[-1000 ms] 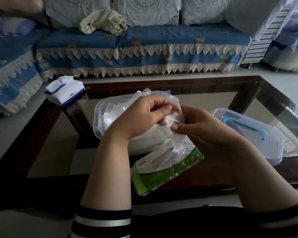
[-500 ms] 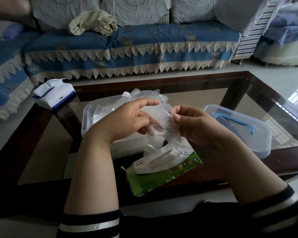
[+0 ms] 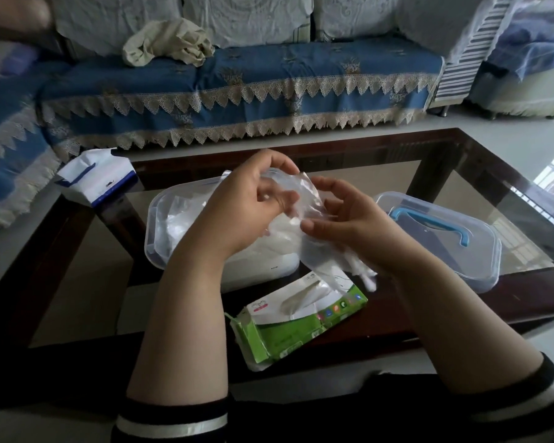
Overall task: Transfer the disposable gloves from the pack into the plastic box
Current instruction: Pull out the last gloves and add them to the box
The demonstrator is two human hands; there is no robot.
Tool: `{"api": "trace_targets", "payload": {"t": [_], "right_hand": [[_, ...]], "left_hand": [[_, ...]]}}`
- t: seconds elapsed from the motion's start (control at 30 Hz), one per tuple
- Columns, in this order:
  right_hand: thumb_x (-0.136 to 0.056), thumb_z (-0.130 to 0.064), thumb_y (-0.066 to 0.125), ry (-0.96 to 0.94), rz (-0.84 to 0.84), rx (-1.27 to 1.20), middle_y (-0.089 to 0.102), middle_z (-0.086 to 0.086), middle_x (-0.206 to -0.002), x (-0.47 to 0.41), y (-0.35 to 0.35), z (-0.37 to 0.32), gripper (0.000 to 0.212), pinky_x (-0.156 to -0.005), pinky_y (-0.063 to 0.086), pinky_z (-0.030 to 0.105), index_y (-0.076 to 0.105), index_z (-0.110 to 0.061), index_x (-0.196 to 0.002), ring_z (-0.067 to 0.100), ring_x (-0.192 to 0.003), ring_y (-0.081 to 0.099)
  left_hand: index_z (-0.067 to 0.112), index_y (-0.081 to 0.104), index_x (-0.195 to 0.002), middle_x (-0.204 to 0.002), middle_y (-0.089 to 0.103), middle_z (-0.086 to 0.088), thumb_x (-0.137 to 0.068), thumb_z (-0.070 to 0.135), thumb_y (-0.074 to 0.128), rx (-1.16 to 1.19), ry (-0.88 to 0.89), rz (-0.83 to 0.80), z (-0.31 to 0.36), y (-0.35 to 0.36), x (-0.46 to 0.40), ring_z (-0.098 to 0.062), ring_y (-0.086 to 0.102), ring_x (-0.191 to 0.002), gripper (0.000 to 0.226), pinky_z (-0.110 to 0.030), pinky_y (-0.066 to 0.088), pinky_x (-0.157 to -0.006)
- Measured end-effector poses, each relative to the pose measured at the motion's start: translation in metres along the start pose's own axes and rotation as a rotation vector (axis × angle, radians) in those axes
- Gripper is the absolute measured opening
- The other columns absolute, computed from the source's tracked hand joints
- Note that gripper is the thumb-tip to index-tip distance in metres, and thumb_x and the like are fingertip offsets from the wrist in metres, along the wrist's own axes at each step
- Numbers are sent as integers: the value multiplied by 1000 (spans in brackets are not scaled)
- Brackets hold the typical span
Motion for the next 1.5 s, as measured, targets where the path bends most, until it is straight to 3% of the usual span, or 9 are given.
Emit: {"api": "trace_targets", "payload": {"t": [0.2,0.33,0.5,0.63,0.83,1.07,1.23,1.37,1.5], "right_hand": [[-72,-20,68,38,156,29,68,4,-95,-4,-22,-9,55,-84,54,50,55,-25,-125,37,-85,64],[-85,-12,65,-83,277,72,65,-3,-82,-36,-17,-22,40,-60,46,23,53,-13,-123,7,-63,53],[-90,-15,63,-168,196,832,58,-8,-90,-98,17,-25,20,-63,49,15,53,-15,-107,7,-75,56],[-90,-25,63,-68,54,1318,60,3,-91,-129,41,1,32,-71,56,36,45,-16,-116,19,-77,58],[-83,-34,71,-54,-23,1549,65,12,-106,-144,54,40,70,-85,53,53,30,-13,-136,35,-103,60],[-85,-26,68,-184,107,1283,41,3,-142,-100,33,-4,57,-112,30,38,44,-22,-136,23,-132,36],[-82,-26,63,-344,386,818,56,-7,-114,-29,6,-22,36,-89,47,17,55,-17,-117,-2,-99,53],[-77,-50,62,-102,104,870,65,-10,-77,7,12,6,23,-62,48,13,64,-27,-82,-2,-72,60],[-77,-47,72,93,-299,1249,52,-15,-120,13,21,64,46,-89,40,22,59,-37,-120,3,-112,44]], "left_hand": [[25,53,-105,-92,74,9,-99,10,51,40,8,194,-10,-27,3,4,56,-51,16,-19,43,-42],[29,47,-110,-94,63,20,-103,11,39,-79,-100,389,-32,-48,1,-3,55,-49,20,-25,50,-44],[22,51,-99,-85,57,7,-101,11,37,-446,-285,540,-56,-59,-2,-17,60,-73,18,-39,53,-62],[19,63,-114,-123,54,-13,-100,14,44,-762,-542,362,-76,-58,-4,-32,48,-115,24,-44,44,-95],[18,43,-142,-155,23,-9,-92,46,56,-1015,-686,-81,-105,-48,-4,-36,15,-141,59,-55,17,-113],[20,51,-135,-152,25,-7,-94,42,55,-1018,-645,0,-94,-54,1,-35,16,-140,47,-50,10,-116],[20,60,-123,-145,37,-7,-98,25,45,-1001,-542,149,-75,-55,10,-33,28,-133,30,-47,22,-113],[18,62,-106,-116,55,-2,-99,23,46,-771,-126,376,-27,-34,17,-20,46,-107,18,-29,39,-85],[21,60,-102,-89,65,7,-100,24,48,-420,-37,5,-5,24,30,-7,59,-79,12,-21,46,-68]]}}
Point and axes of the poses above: each hand's wrist, its own x-axis away from the middle knuckle, its own y-axis out of the palm, z = x × y, the point moved 4 cm from there along -x, towards the middle knuckle
